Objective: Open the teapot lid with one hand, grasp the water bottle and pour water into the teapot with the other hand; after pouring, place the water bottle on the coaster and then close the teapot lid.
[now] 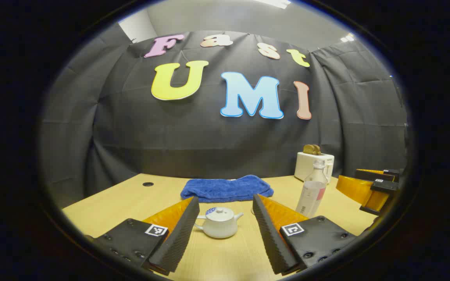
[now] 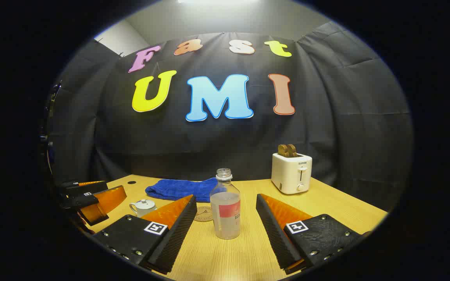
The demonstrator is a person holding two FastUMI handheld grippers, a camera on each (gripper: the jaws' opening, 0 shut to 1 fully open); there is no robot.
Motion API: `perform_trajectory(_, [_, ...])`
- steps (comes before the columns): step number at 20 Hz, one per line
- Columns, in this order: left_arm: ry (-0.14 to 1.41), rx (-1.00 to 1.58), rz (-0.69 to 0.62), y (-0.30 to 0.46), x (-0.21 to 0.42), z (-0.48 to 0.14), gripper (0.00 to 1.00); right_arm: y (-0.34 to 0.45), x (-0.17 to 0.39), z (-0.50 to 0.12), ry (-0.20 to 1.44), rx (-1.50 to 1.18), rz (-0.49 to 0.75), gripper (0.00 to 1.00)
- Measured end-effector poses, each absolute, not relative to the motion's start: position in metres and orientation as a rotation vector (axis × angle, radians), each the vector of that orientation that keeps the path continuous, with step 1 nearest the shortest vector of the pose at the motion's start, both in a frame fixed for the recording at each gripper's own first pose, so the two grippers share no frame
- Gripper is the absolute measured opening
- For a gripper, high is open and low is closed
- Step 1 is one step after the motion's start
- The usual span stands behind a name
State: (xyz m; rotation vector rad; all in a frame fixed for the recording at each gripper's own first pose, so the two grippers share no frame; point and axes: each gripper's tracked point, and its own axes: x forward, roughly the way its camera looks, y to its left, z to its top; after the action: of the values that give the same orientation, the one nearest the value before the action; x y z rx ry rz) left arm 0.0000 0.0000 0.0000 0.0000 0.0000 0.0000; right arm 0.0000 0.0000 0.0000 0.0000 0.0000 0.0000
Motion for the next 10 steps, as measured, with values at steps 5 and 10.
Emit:
perform_trajectory(5, [0.016,0.0,-0.001,0.001,0.007,-0.005,0.89,-0.001,0.002,-0.004,0.009,0.005,0.002,0.95])
perform_trajectory(10, [0.036,-0.013,0.003,0.007,0.018,-0.015,0.89,-0.003,0.003,-0.006,0.017,0.007,-0.001,0.95])
